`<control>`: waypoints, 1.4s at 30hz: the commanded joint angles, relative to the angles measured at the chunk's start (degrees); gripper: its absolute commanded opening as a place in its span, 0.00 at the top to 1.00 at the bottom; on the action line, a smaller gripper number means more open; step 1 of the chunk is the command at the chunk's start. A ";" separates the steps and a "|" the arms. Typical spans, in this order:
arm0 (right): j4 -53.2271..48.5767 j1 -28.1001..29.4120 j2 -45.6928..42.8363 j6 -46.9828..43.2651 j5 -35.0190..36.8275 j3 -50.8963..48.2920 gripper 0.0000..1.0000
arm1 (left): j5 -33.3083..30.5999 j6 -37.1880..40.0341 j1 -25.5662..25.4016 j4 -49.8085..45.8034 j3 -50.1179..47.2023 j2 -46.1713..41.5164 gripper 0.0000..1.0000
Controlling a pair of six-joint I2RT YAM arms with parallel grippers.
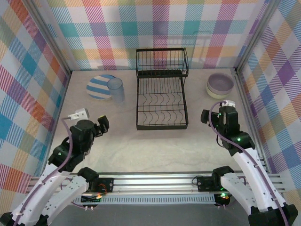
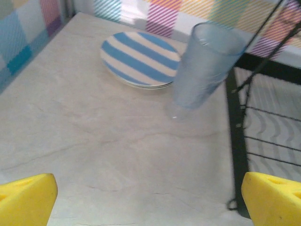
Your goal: Unload the mixed dishes from the dish rack
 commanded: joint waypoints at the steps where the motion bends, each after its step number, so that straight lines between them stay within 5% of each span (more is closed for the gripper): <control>1: 4.86 -0.39 0.61 -4.87 -0.49 -2.34 0.01 | -6.88 4.97 0.60 10.00 -5.89 0.27 0.00; 7: 14.88 -0.44 -3.50 -9.82 -6.08 -9.73 0.01 | -9.68 9.49 2.38 27.65 -17.87 4.45 0.00; 17: 11.76 -0.62 -5.04 -10.74 -8.20 -10.79 0.01 | -0.40 21.43 11.41 49.03 -23.53 15.08 0.00; 23: 12.62 -0.70 -6.49 -12.46 -9.28 -13.86 0.01 | 4.24 18.15 16.62 62.40 -30.47 20.55 0.00; 34: 17.71 -1.30 -1.20 -10.80 -10.47 -17.48 0.01 | 9.73 22.60 18.70 82.41 -26.92 40.18 0.00; 42: 22.21 -2.27 2.11 -12.15 -12.53 -19.06 0.01 | 13.82 26.07 19.98 85.86 -24.08 46.73 0.00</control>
